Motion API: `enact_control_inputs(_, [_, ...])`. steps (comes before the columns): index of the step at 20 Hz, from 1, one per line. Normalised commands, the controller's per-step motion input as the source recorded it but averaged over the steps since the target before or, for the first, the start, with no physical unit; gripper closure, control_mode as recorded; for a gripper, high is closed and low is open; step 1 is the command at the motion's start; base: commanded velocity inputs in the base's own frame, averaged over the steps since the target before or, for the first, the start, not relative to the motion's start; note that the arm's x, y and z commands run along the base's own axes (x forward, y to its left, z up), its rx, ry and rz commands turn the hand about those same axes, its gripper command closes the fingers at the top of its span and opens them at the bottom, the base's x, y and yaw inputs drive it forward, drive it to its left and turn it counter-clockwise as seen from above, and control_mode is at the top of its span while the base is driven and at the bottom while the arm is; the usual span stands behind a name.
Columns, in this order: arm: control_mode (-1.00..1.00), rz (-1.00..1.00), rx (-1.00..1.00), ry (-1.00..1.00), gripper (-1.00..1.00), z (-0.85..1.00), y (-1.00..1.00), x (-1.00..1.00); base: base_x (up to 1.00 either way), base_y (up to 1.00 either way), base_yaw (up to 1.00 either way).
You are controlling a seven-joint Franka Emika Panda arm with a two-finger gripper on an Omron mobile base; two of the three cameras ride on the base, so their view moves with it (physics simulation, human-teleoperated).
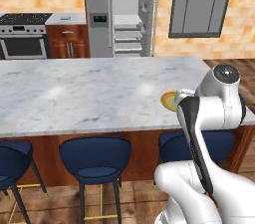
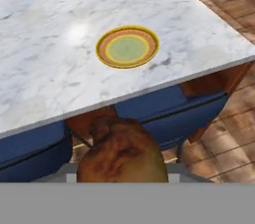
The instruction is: Take the chicken drumstick from the fridge and place it on the digital scale on the counter by the fridge. Wait a few seconds for a reading, then move it to the plate on the dining counter.
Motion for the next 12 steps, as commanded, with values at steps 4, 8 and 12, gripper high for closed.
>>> enact_control_inputs(4, [1.00,0.00,0.00,0.00,1.00,0.00,0.00,0.00,0.97,-0.67,0.11])
enact_control_inputs(8, [1.00,0.00,0.00,0.00,1.00,0.00,0.00,0.00,1.00,-0.42,0.00])
enact_control_inputs(12, [-1.00,0.00,0.11,0.14,1.00,-0.03,-0.35,0.75,0.25,-0.10,0.00])
